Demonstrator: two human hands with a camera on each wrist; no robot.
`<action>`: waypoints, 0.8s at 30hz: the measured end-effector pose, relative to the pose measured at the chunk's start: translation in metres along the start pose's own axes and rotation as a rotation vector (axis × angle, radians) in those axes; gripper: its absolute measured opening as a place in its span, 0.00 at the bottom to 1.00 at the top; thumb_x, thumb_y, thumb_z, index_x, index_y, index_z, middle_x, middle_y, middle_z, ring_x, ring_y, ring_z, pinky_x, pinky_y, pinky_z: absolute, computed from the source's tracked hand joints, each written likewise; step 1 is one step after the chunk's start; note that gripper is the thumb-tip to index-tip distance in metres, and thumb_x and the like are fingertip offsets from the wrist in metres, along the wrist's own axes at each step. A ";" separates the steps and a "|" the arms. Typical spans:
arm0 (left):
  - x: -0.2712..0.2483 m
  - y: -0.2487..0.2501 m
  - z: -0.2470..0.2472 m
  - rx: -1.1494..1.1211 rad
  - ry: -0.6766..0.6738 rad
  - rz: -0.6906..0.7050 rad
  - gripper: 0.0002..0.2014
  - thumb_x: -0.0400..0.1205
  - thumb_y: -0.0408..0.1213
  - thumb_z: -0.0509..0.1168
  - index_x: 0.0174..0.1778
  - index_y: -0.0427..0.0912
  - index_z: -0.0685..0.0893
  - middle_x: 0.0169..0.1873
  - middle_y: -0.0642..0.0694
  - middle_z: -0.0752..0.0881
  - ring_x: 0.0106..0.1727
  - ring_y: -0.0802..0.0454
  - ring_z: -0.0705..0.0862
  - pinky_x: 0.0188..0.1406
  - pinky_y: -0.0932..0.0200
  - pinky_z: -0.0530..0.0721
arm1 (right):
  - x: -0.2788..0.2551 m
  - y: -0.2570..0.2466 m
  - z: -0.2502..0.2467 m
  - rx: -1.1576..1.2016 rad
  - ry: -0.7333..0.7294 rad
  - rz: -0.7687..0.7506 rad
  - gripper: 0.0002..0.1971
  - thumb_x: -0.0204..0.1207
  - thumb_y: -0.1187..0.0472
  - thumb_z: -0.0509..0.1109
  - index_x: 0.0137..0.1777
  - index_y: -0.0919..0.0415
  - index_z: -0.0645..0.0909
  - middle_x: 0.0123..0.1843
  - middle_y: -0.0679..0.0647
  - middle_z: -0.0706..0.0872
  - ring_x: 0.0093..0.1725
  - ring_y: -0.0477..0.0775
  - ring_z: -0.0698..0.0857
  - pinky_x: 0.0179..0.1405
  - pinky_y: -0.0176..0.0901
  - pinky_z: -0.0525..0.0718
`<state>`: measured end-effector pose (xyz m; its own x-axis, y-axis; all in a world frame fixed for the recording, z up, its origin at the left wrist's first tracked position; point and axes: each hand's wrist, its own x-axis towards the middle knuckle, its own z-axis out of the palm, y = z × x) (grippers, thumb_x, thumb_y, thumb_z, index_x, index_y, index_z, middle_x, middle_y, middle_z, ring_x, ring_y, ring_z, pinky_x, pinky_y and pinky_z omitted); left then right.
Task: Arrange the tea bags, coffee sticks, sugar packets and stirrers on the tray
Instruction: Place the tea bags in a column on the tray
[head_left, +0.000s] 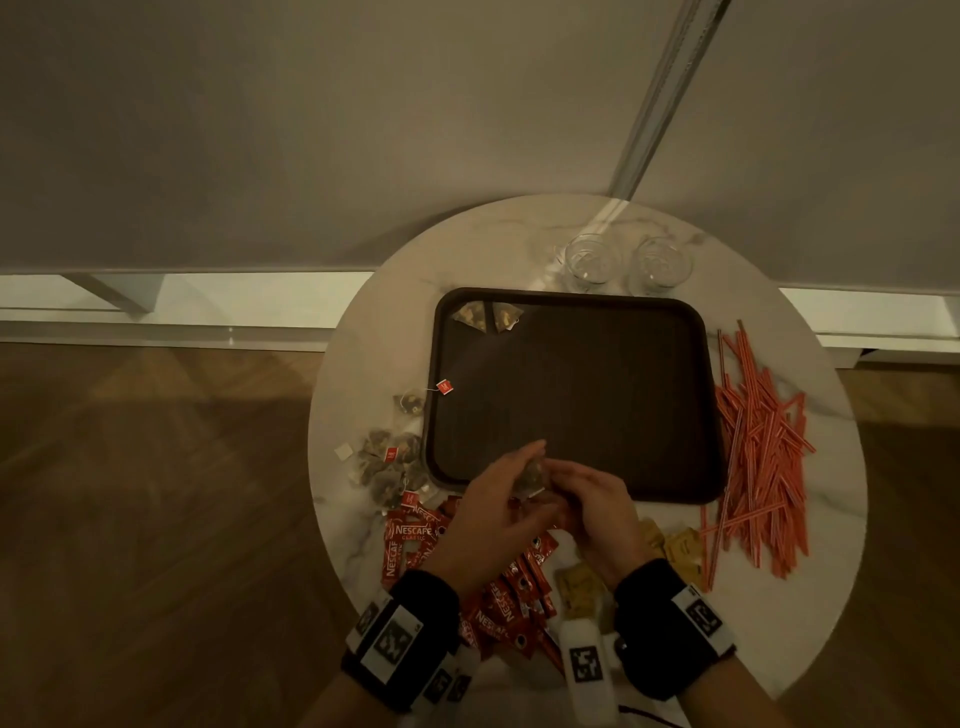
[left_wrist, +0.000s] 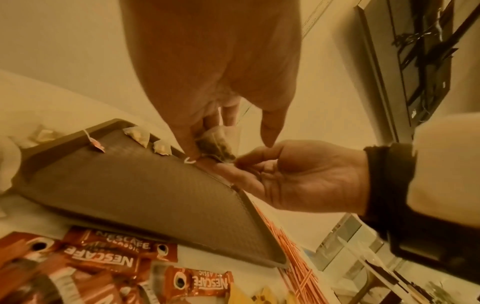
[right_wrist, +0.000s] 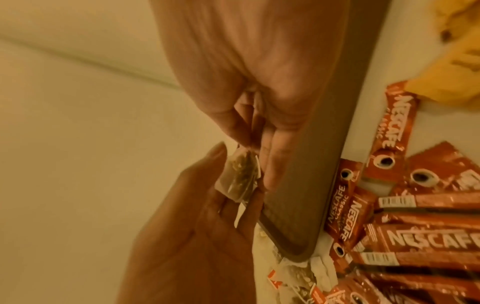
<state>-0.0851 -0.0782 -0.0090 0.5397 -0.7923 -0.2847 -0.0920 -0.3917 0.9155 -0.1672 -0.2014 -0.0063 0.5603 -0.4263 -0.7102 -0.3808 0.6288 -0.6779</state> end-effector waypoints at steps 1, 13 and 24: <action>-0.001 0.002 -0.001 -0.040 -0.006 -0.010 0.32 0.83 0.46 0.69 0.83 0.53 0.67 0.74 0.57 0.77 0.70 0.70 0.76 0.69 0.72 0.75 | -0.001 -0.001 0.000 0.052 -0.004 0.008 0.15 0.86 0.70 0.57 0.56 0.68 0.87 0.48 0.64 0.93 0.44 0.55 0.92 0.42 0.44 0.91; 0.000 0.013 -0.024 -0.058 0.087 0.097 0.22 0.87 0.27 0.59 0.74 0.51 0.78 0.64 0.61 0.84 0.66 0.68 0.81 0.61 0.72 0.80 | -0.009 -0.004 -0.010 0.063 -0.119 -0.086 0.14 0.80 0.70 0.67 0.63 0.66 0.84 0.56 0.65 0.91 0.57 0.64 0.90 0.57 0.54 0.88; 0.012 0.001 -0.014 -0.561 0.143 -0.275 0.10 0.82 0.35 0.69 0.58 0.41 0.87 0.52 0.45 0.91 0.55 0.46 0.90 0.50 0.53 0.90 | -0.007 -0.009 -0.005 -0.085 -0.050 -0.266 0.11 0.82 0.67 0.67 0.61 0.61 0.87 0.54 0.55 0.93 0.57 0.54 0.90 0.55 0.42 0.89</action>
<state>-0.0667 -0.0814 -0.0073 0.5914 -0.6120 -0.5250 0.4966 -0.2366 0.8351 -0.1711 -0.2071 0.0033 0.6832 -0.5352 -0.4968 -0.2750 0.4417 -0.8540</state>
